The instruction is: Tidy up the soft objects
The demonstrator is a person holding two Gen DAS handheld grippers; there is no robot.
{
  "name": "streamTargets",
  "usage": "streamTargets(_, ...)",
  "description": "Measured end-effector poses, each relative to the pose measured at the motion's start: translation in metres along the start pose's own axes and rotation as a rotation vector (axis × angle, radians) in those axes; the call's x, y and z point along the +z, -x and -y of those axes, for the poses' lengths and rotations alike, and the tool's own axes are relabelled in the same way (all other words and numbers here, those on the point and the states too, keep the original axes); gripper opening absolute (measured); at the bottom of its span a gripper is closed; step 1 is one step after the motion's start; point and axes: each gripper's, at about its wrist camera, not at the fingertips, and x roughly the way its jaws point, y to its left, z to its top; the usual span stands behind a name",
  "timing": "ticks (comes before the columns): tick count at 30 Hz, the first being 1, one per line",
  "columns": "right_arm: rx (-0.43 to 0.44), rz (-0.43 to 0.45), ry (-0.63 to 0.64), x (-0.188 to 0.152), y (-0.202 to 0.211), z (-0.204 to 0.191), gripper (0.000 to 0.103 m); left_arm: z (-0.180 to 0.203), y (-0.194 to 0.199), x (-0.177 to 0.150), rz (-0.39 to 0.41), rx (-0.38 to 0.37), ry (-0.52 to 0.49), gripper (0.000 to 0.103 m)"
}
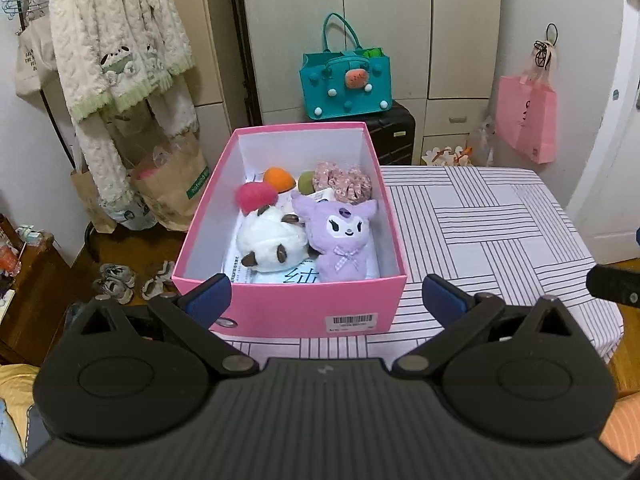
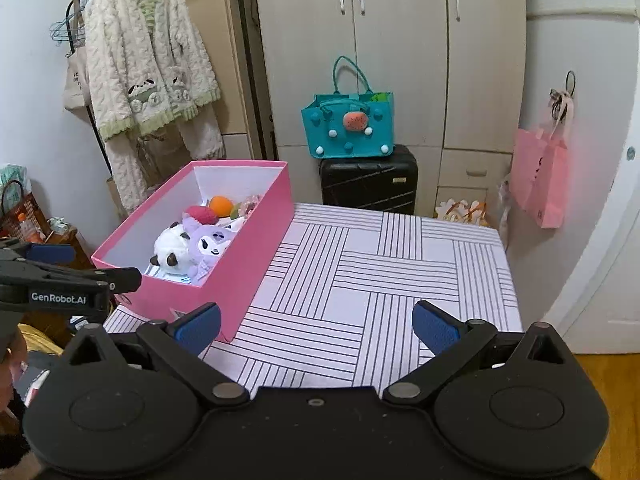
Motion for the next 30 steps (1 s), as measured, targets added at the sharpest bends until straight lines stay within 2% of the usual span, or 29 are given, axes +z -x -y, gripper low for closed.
streamTargets(4,-0.006,0.018,-0.007,-0.005,0.005,-0.001,0.103,0.004,0.003,-0.004,0.012,-0.025,0.0,0.103)
streamTargets(8,-0.016,0.021,-0.023,-0.011,0.008,0.002,0.103,0.01,0.005,-0.009,0.035,-0.009,-0.016,0.103)
streamTargets(12,-0.061,0.041,-0.034,-0.015,0.012,0.006,0.103,0.013,0.007,-0.012,0.056,-0.005,0.009,0.103)
streamTargets(16,-0.06,0.06,-0.04,-0.019,0.017,0.008,0.103,0.014,0.006,-0.016,0.067,-0.005,0.021,0.103)
streamTargets(21,-0.072,0.078,-0.015,-0.024,0.019,0.003,0.103,0.02,0.005,-0.023,0.111,0.004,-0.017,0.103)
streamTargets(30,-0.096,0.096,-0.012,-0.03,0.016,0.001,0.103,0.026,0.001,-0.028,0.13,-0.012,-0.023,0.103)
